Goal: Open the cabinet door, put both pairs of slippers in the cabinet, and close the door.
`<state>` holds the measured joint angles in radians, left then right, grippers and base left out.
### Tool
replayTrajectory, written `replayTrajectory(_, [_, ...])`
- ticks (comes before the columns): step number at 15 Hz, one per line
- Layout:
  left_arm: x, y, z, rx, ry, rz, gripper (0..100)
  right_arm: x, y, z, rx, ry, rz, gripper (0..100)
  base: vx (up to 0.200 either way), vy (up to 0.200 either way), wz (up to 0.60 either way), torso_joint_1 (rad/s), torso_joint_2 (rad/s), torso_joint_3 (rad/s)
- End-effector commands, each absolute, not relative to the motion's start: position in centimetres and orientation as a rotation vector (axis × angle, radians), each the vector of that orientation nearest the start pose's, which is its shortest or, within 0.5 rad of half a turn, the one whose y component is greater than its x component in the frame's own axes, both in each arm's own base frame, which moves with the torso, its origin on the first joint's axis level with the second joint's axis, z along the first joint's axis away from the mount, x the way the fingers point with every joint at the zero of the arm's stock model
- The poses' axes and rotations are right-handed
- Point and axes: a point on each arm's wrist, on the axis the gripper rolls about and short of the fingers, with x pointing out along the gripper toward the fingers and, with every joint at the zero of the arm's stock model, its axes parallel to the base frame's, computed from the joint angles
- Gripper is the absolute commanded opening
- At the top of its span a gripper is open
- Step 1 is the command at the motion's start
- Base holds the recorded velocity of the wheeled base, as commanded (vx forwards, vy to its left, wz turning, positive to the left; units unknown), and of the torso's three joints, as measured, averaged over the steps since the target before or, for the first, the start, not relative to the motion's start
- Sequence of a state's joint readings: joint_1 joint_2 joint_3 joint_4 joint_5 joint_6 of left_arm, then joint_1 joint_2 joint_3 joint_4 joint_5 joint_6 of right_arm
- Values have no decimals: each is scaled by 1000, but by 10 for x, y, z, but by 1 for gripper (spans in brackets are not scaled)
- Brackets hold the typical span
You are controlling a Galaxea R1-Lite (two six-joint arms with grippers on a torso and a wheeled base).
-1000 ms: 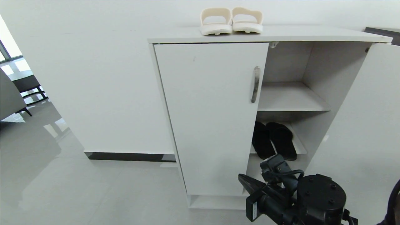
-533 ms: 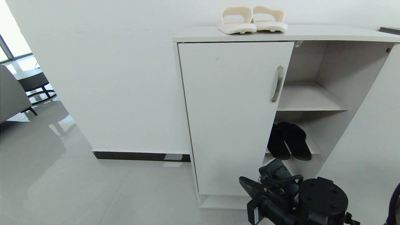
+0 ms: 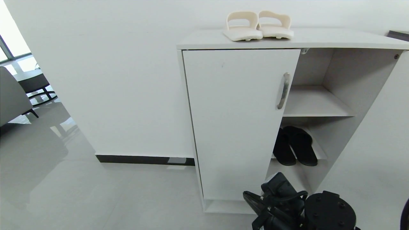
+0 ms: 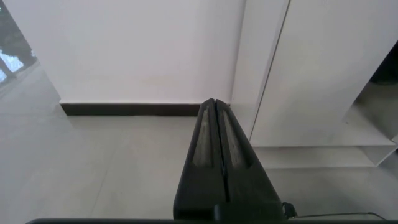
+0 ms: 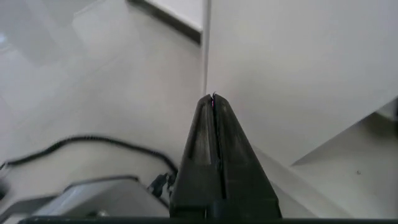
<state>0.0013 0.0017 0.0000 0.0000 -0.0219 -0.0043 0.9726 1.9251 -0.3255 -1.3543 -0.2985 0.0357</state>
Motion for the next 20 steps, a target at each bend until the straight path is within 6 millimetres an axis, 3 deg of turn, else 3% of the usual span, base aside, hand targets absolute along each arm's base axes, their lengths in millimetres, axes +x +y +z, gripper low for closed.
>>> replayTrajectory(1, [-23, -1, 76, -5, 2, -20, 0, 159, 221, 79, -123, 221, 661, 0, 0, 0, 0, 188, -359, -286])
replayTrajectory(5, [-23, -1, 76, -5, 2, -20, 0, 160, 220, 78, -128, 232, 656, 0, 0, 0, 0, 165, -538, -299])
replayTrajectory(6, [-23, -1, 76, -5, 0, -21, 0, 160, 220, 78, -130, 234, 656, 100, 0, 0, 0, 178, -461, -300])
replayTrajectory(20, [-23, -1, 76, -5, 2, -21, 0, 161, 220, 79, -116, 226, 656, 100, 0, 0, 0, 209, -490, -283])
